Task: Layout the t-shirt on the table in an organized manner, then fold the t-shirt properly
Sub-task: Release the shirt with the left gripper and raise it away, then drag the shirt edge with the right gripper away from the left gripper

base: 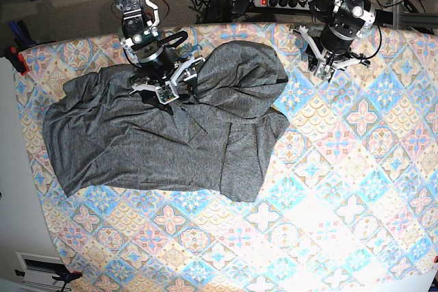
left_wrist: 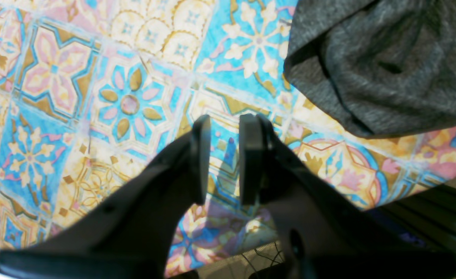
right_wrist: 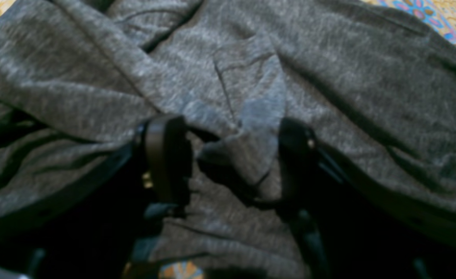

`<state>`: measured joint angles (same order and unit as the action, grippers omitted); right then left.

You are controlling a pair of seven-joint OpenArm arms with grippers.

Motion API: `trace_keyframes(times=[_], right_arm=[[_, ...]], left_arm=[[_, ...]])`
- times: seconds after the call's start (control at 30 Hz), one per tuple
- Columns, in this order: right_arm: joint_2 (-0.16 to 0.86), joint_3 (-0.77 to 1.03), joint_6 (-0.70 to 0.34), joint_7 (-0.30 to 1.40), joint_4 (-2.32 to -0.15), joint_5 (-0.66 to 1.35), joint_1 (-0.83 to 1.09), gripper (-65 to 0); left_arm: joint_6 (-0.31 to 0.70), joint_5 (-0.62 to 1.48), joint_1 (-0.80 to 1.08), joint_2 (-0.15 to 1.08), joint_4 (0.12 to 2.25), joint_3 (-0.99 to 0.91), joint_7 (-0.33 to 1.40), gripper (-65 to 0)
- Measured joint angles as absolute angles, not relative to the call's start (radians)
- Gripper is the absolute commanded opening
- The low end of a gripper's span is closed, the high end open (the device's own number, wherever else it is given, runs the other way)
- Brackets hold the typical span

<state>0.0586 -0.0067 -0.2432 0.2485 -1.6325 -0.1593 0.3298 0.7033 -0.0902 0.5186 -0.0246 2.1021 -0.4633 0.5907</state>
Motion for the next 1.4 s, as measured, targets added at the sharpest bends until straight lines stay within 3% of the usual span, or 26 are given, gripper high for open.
trace_keyframes(times=[0.3, 0.5, 0.83, 1.4], right_arm=[[0.06, -0.005, -0.243, 0.247, -1.618, -0.159, 0.329, -47.8], [0.098, 0.002, -0.242, 0.247, -1.622, -0.159, 0.33, -65.0], [0.097, 0.119, -0.246, 0.247, -1.715, -0.159, 0.33, -65.0], [0.086, 0.524, -0.249, 0.25, -1.856, -0.159, 0.336, -65.0]], left_arm=[[0.703, -0.09, 0.519, -0.025, 2.102, -0.463, 0.591, -53.3], [0.703, -0.095, 0.519, -0.051, 2.102, -0.463, 0.591, -53.3], [0.703, -0.097, 0.519, -0.052, 2.102, -0.463, 0.591, -53.3], [0.703, -0.097, 0.513, -0.052, 2.102, -0.462, 0.591, -53.3]])
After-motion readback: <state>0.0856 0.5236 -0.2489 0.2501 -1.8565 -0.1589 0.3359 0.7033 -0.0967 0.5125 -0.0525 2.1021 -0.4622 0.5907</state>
